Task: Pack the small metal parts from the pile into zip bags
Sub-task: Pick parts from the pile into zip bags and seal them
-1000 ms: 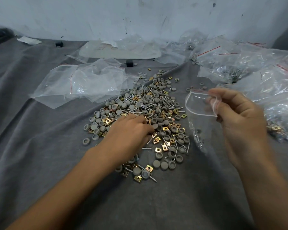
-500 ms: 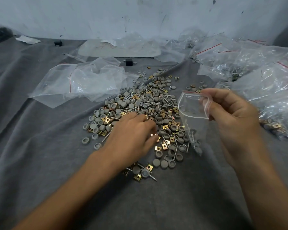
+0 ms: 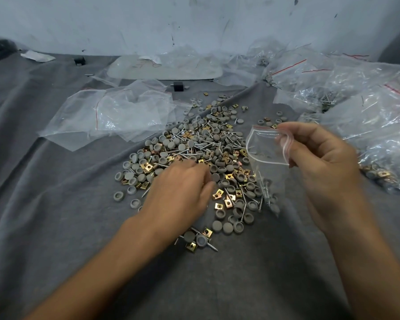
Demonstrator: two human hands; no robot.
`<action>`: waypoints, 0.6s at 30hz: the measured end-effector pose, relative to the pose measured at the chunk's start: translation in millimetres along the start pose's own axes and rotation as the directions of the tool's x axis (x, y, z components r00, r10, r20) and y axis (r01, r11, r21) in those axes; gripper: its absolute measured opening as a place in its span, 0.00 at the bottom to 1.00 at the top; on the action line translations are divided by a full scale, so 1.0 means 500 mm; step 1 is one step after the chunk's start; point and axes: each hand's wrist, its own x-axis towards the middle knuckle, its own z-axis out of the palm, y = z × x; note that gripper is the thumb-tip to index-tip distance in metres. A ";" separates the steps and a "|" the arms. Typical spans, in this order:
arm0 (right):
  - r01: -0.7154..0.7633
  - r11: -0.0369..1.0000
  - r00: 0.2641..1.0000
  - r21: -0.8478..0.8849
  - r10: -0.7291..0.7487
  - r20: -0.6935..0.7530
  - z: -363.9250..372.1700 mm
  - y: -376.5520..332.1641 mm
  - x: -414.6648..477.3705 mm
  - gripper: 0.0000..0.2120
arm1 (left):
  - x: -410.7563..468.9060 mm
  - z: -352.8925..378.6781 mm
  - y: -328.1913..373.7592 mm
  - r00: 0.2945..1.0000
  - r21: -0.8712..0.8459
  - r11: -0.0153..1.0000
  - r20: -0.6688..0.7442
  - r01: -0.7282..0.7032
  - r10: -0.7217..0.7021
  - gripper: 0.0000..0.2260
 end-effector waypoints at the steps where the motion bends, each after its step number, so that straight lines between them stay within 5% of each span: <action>1: -0.001 1.000 1.000 0.000 0.001 0.002 0.000 0.000 0.000 0.12 | -0.001 0.005 0.004 0.999 0.016 1.000 0.034 -0.006 0.006 0.11; 12: -0.002 1.000 1.000 0.005 0.002 0.012 0.008 0.002 -0.003 0.12 | 0.000 0.037 0.016 0.999 0.066 0.997 0.031 -0.031 0.029 0.22; 18: -0.007 1.000 1.000 0.000 0.007 0.022 0.007 0.005 -0.003 0.12 | 0.009 0.025 0.015 0.990 0.056 0.992 0.087 -0.113 0.107 0.12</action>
